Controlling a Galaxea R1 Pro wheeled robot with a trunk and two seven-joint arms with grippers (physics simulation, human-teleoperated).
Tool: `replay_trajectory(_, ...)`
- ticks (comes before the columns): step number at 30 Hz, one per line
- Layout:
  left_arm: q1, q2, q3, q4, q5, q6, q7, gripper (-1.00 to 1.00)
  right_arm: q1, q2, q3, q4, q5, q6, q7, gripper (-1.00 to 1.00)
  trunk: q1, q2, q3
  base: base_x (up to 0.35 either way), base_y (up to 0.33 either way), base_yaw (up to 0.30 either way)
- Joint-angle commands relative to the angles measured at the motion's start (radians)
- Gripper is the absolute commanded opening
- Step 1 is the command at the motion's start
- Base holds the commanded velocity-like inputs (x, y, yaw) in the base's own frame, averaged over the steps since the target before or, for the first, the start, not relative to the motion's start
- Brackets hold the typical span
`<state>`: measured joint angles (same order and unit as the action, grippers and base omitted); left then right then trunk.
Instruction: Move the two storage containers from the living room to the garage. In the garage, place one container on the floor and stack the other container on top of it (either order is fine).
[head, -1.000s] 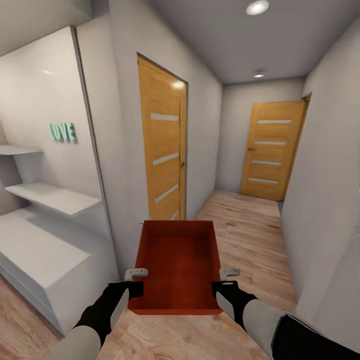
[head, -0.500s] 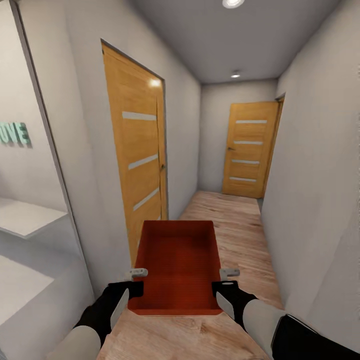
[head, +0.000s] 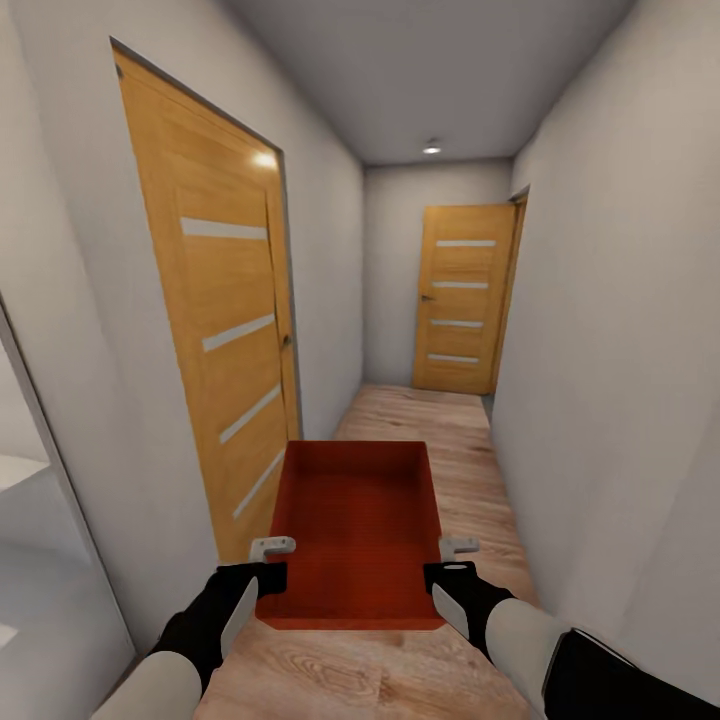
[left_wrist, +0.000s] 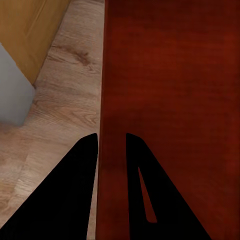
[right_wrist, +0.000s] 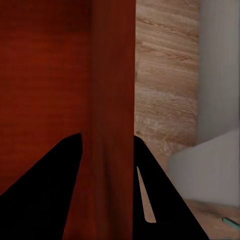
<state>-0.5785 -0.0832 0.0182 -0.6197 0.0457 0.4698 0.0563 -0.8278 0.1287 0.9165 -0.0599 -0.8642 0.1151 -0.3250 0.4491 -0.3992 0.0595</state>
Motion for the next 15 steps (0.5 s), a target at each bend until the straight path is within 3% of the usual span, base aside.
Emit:
replay_trajectory(1,0.000,0.000,0.003,-0.002,-0.012,0.007,0.010,-1.00,-0.001,-0.009,-0.001,0.000,0.007,0.006,-0.026,-1.00,0.001,-0.001,0.000,0.323,0.000,-0.030)
replay_trajectory(15,0.000,0.000,0.002,-0.002,-0.012,0.007,0.010,-1.00,-0.001,-0.009,-0.001,0.000,0.007,0.007,-0.026,-1.00,0.001,-0.001,0.000,0.323,0.000,-0.003)
